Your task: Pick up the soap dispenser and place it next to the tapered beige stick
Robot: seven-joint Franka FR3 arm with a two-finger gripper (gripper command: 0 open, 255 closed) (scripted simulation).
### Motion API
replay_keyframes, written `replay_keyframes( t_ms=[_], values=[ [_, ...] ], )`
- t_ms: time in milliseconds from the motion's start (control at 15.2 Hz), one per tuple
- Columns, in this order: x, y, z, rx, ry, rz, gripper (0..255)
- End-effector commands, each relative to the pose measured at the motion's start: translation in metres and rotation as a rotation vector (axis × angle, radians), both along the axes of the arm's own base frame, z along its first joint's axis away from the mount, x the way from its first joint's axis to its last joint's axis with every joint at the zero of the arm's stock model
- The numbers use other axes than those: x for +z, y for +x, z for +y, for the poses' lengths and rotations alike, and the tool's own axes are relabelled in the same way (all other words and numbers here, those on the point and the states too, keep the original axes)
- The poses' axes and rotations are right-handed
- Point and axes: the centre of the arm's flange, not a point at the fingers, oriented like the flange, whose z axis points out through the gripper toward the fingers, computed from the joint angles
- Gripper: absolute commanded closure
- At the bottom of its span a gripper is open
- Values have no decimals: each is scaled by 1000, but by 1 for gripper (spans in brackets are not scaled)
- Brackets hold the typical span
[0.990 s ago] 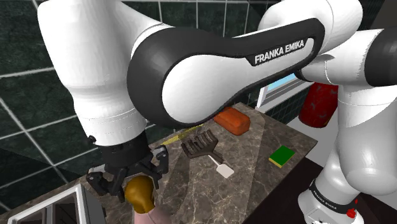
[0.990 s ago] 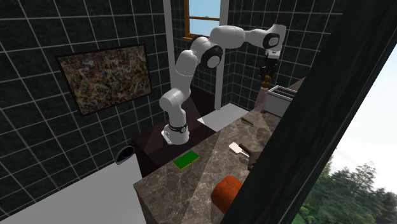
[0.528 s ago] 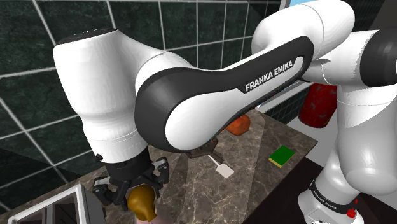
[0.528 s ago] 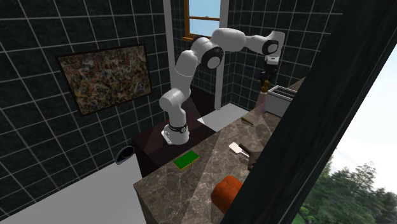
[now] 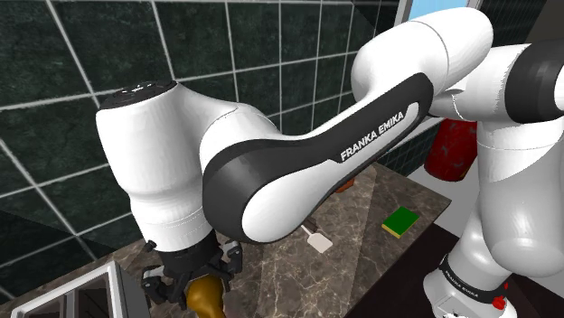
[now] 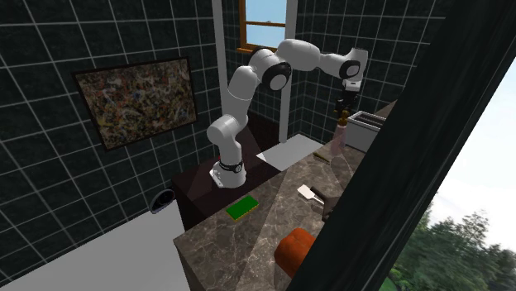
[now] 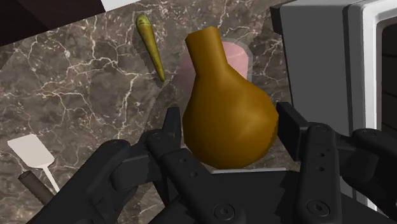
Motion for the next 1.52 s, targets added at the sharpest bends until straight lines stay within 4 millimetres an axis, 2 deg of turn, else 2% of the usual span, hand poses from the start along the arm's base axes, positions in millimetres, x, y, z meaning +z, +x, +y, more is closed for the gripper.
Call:
replay_keyframes(
  t_ms=[0,264,330,660,924,1452],
  values=[
    [0,0,0,0,1,-1,255],
    [0,0,0,0,1,-1,255],
    [0,0,0,0,1,-1,0],
    [0,0,0,0,1,-1,0],
    [50,2,-2,0,1,-1,0],
    [50,2,-2,0,1,-1,0]
  ],
)
